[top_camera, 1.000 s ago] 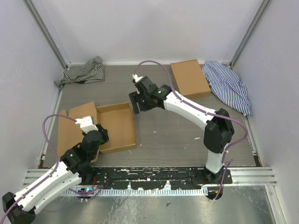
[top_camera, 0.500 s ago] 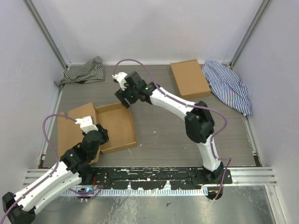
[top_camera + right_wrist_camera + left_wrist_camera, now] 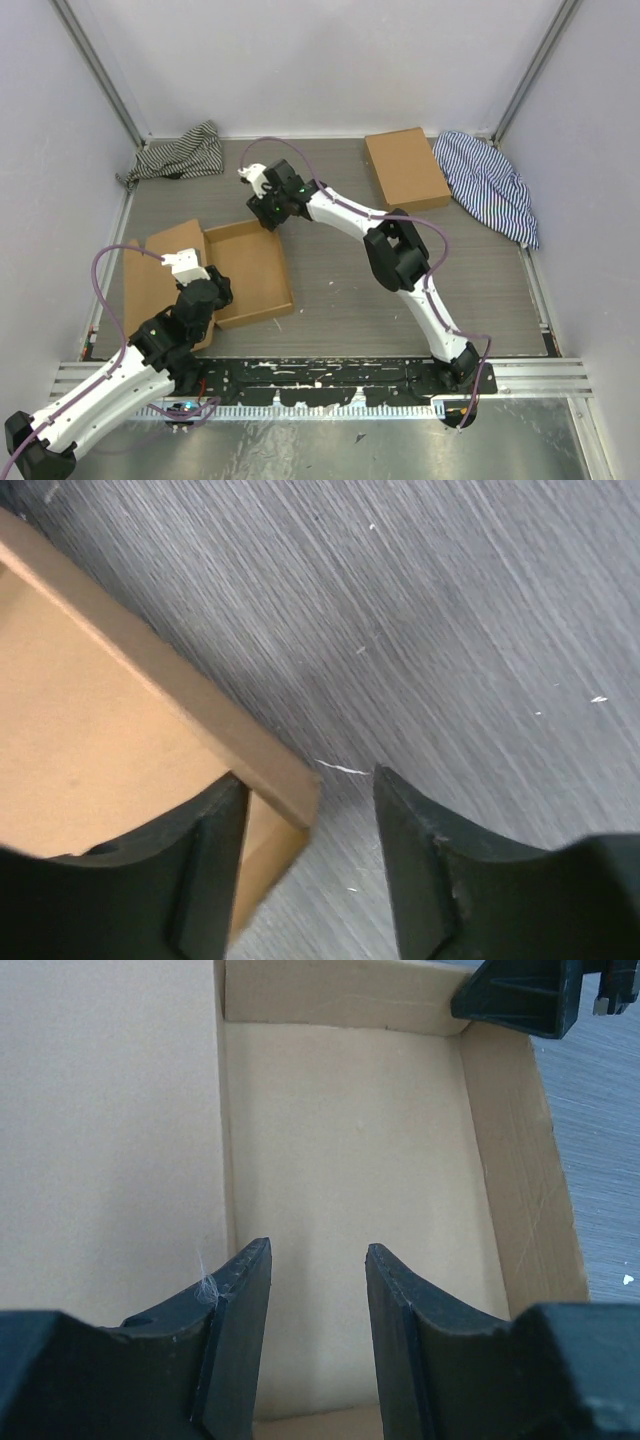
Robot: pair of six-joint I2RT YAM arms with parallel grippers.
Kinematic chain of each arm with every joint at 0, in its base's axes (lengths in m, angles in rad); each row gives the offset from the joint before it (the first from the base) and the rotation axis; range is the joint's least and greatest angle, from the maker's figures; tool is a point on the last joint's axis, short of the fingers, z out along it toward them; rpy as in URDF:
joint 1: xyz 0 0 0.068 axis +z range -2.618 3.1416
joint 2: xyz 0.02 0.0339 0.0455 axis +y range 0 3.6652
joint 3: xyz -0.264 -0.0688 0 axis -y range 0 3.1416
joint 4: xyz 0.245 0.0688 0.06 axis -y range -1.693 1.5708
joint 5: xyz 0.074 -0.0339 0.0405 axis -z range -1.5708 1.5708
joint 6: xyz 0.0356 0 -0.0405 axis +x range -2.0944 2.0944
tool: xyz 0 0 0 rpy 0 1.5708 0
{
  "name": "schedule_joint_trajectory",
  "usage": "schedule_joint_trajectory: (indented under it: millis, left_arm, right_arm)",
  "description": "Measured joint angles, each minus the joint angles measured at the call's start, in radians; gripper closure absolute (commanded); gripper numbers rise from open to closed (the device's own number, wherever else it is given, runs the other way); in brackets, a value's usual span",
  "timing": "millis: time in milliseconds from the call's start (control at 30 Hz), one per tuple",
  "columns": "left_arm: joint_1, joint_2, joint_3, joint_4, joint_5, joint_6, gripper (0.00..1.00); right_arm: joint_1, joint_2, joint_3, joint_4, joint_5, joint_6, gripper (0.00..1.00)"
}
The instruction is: Fold the paper box
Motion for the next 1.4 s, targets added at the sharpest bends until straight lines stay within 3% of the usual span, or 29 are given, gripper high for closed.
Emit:
schedule_joint_trajectory:
  millis: [67,133,300,567,600,700,800,933,1100,1267,1400]
  left_arm:
    - [0.0,0.0,0.0,0.0,0.0,0.0,0.5]
    - [0.0,0.0,0.0,0.0,0.0,0.0,0.5]
    - [0.0,0.0,0.0,0.0,0.0,-0.001,0.5]
    - [0.0,0.005,0.0,0.0,0.0,-0.004,0.51]
    - [0.0,0.005,0.0,0.0,0.0,-0.004,0.5]
    - [0.0,0.005,0.0,0.0,-0.001,-0.004,0.5]
    - [0.0,0.005,0.0,0.0,-0.001,-0.004,0.5]
    - [0.0,0.005,0.0,0.0,-0.001,-0.006,0.5]
    - [0.0,0.005,0.0,0.0,-0.001,-0.007,0.5]
    - [0.0,0.005,0.0,0.0,-0.001,-0.007,0.5]
    - [0.0,0.005,0.0,0.0,-0.001,-0.008,0.5]
  right_arm:
    - [-0.003,-0.001,-0.006,0.006,-0.003,0.008,0.69]
    - [-0.01,-0.006,-0.034,0.017,-0.006,0.025,0.76]
    - [-0.039,-0.094,-0.209,0.057,-0.018,0.095,0.79]
    - [-0.085,-0.409,-0.607,0.01,0.111,0.208,0.8]
    - [-0.085,-0.447,-0.641,-0.01,0.137,0.233,0.78]
    - [-0.077,-0.563,-0.733,-0.074,0.214,0.378,0.48]
    - [-0.058,-0.666,-0.837,-0.09,0.234,0.507,0.36]
    - [0.039,-0.766,-0.919,-0.135,0.256,0.565,0.36]
    - [0.124,-0.823,-0.895,-0.119,0.29,0.483,0.37]
    - [0.109,-0.72,-0.718,-0.101,0.396,0.325,0.38]
    - [0.104,-0.602,-0.613,-0.057,0.388,0.217,0.4]
